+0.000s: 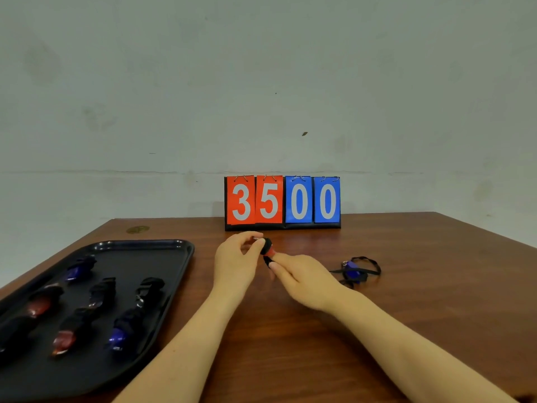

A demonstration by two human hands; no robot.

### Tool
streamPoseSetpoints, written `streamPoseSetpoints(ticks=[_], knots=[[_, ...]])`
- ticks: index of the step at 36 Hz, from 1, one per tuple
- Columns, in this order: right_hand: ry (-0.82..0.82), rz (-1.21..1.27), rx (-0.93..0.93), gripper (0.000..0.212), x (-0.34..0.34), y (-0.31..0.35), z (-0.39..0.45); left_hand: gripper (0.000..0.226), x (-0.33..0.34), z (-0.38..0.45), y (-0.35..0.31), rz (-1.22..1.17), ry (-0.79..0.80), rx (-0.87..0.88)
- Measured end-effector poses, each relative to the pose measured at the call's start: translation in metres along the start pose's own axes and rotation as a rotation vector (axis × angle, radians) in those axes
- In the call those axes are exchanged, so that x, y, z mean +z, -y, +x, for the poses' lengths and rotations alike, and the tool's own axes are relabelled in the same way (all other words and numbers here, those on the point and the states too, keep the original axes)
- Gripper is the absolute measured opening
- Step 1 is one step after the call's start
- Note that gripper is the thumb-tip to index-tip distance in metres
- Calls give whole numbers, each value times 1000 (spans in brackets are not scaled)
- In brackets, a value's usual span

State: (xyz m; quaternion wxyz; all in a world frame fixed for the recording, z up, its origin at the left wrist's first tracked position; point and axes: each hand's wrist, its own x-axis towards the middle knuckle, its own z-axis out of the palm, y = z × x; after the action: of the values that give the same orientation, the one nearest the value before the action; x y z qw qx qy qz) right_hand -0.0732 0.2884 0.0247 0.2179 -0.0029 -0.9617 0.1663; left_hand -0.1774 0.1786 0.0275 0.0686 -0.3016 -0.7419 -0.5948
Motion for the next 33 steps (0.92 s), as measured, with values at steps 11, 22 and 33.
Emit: streamPoseSetpoints(ticks=[11, 22, 33], knots=[[-334, 408, 235, 24, -15, -7, 4, 23, 2, 0, 0, 155, 125, -18], [-396, 609, 385, 27, -15, -16, 8, 15, 3, -11, -13, -231, 379, -98], [-277, 749, 432, 29, -13, -14, 11, 21, -4, -13, -21, -818, 408, -324]])
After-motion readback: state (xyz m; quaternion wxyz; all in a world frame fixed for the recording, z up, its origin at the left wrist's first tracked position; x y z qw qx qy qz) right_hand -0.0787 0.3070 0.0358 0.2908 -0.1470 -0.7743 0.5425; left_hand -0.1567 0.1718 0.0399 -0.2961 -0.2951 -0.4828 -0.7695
